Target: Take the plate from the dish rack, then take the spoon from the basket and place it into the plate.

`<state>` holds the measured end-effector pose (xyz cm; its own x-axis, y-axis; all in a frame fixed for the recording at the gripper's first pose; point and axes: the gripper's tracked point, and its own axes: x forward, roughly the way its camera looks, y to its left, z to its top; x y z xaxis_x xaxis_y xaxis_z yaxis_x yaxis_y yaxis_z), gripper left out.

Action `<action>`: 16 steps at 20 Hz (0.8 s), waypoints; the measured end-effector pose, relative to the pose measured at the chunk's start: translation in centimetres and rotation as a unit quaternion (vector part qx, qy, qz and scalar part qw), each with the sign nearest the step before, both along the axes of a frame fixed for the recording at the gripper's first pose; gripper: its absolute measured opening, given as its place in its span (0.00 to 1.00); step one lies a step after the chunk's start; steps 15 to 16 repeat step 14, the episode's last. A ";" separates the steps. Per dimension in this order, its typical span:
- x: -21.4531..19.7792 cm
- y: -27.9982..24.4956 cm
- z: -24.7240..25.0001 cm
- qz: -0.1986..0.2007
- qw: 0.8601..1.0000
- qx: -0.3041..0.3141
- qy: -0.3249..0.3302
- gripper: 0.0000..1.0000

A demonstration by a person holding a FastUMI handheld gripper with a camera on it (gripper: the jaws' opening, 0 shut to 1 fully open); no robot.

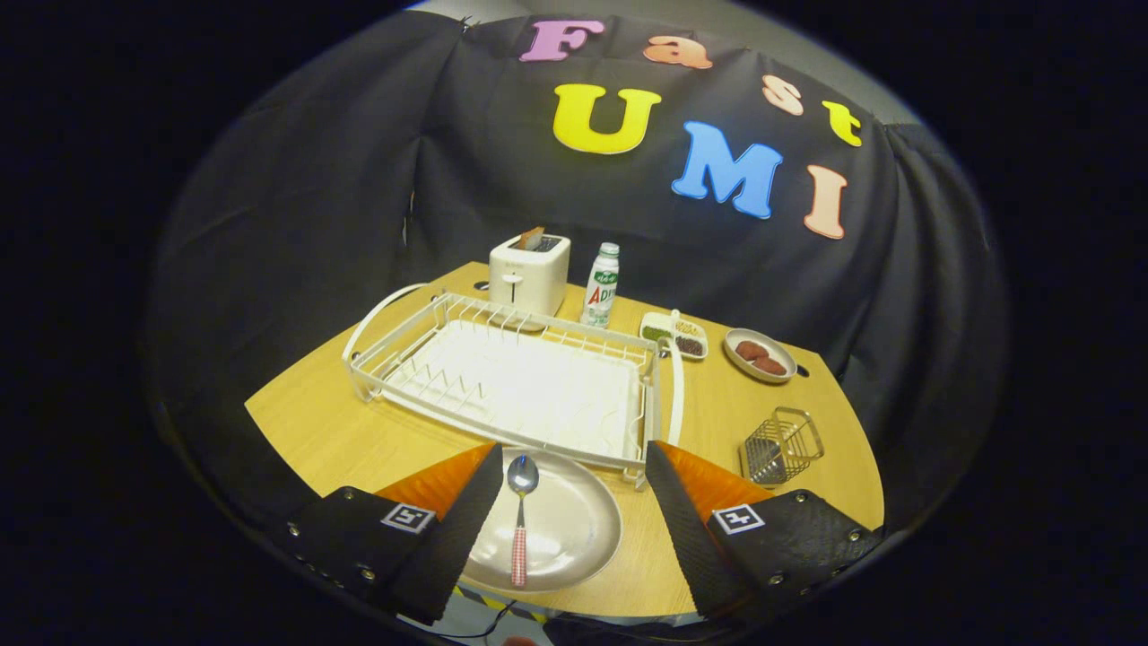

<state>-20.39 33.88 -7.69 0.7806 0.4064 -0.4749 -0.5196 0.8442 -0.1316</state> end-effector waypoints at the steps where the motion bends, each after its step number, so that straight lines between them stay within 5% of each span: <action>1: 1.0 -0.3 1.7 -0.008 1.000 0.014 -0.015 0.97; 11: 13.3 -7.3 17.5 -0.110 0.968 0.132 -0.184 0.96; 16: 16.3 -9.8 18.8 -0.115 0.957 0.147 -0.221 0.96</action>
